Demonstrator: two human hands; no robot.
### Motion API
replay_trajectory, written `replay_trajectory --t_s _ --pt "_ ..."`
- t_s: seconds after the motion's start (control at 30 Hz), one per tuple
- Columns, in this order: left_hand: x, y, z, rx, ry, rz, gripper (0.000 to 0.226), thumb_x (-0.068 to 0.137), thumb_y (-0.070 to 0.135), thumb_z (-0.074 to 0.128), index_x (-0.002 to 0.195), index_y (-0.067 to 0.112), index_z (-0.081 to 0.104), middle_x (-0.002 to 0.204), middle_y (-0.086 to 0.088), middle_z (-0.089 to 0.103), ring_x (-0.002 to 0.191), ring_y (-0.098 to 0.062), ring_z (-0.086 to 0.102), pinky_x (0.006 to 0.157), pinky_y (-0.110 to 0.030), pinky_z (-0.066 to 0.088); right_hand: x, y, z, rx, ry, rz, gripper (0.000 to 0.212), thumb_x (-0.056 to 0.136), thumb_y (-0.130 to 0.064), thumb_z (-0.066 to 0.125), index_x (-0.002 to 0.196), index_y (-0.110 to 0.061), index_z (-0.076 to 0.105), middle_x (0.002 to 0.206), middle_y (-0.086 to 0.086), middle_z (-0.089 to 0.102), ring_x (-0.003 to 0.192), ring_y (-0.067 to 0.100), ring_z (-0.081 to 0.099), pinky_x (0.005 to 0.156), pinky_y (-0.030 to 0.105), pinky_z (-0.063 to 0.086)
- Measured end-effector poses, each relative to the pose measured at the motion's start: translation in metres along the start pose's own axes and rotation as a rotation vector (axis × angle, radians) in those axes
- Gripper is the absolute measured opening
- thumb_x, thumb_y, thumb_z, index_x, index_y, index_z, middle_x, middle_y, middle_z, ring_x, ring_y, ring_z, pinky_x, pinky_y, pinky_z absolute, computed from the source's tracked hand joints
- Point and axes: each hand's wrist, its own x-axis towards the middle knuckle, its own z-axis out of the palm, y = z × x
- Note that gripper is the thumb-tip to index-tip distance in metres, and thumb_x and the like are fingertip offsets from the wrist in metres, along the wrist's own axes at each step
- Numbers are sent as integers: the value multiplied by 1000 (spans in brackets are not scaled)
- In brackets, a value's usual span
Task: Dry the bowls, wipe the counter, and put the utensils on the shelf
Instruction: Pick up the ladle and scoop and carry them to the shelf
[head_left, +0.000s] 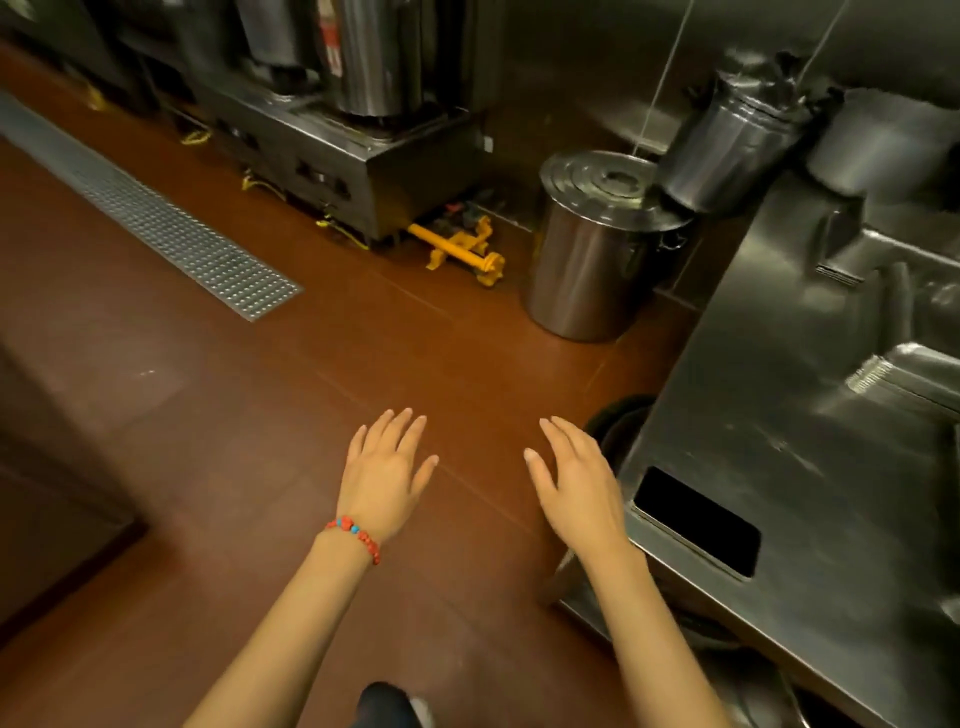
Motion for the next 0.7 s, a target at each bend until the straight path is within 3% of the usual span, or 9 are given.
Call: replay_trajectory --t_s 0.4,0.7 --pt "48 -189 -44 40 92 -427 51 92 33 47 137 12 38 145 -9 38 137 -26 27 112 -44 17 166 -162 97 5 -237 -388 48 96 -38 37 140 -17 35 147 3 37 137 17 28 110 33 27" --pt "158 -297 -67 85 141 -603 52 92 34 47 137 11 38 146 -11 37 138 -27 26 112 -45 18 336 -258 162 -2 -305 -599 48 96 -39 36 139 -18 35 146 3 38 136 17 30 110 36 28"
